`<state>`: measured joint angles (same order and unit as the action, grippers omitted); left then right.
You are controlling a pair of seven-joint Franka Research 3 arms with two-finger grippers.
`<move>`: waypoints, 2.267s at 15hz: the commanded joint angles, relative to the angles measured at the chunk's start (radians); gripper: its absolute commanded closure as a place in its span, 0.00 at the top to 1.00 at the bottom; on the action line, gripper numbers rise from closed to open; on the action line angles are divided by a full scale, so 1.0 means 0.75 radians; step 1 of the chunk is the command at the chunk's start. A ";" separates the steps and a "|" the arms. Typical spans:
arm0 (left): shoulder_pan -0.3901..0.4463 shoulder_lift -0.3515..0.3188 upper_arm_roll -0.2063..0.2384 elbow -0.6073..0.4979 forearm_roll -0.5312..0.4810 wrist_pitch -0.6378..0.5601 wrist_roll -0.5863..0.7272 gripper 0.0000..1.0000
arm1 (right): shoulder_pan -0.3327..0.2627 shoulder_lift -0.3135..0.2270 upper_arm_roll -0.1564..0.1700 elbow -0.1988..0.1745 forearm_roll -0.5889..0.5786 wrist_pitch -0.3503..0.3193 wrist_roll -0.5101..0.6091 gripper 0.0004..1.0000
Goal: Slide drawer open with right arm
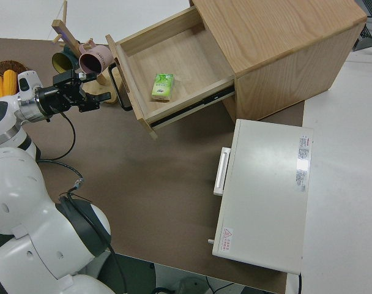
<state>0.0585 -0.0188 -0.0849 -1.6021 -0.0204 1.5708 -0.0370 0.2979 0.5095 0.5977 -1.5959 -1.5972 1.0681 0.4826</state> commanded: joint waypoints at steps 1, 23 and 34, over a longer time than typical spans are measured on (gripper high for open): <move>-0.006 -0.010 0.005 0.001 0.017 -0.006 0.008 1.00 | 0.002 0.000 -0.001 0.005 -0.020 0.006 -0.036 0.99; -0.006 -0.010 0.005 0.001 0.017 -0.006 0.008 1.00 | -0.096 -0.262 -0.028 0.254 0.910 0.398 -0.089 0.99; -0.006 -0.012 0.003 0.001 0.017 -0.006 0.006 1.00 | -0.571 -0.779 -0.267 -0.038 2.059 0.738 -0.619 0.99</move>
<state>0.0584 -0.0188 -0.0848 -1.6021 -0.0204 1.5708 -0.0370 -0.0520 0.0406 0.3895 -1.4857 -0.1620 1.5726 0.0889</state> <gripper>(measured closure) 0.000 0.004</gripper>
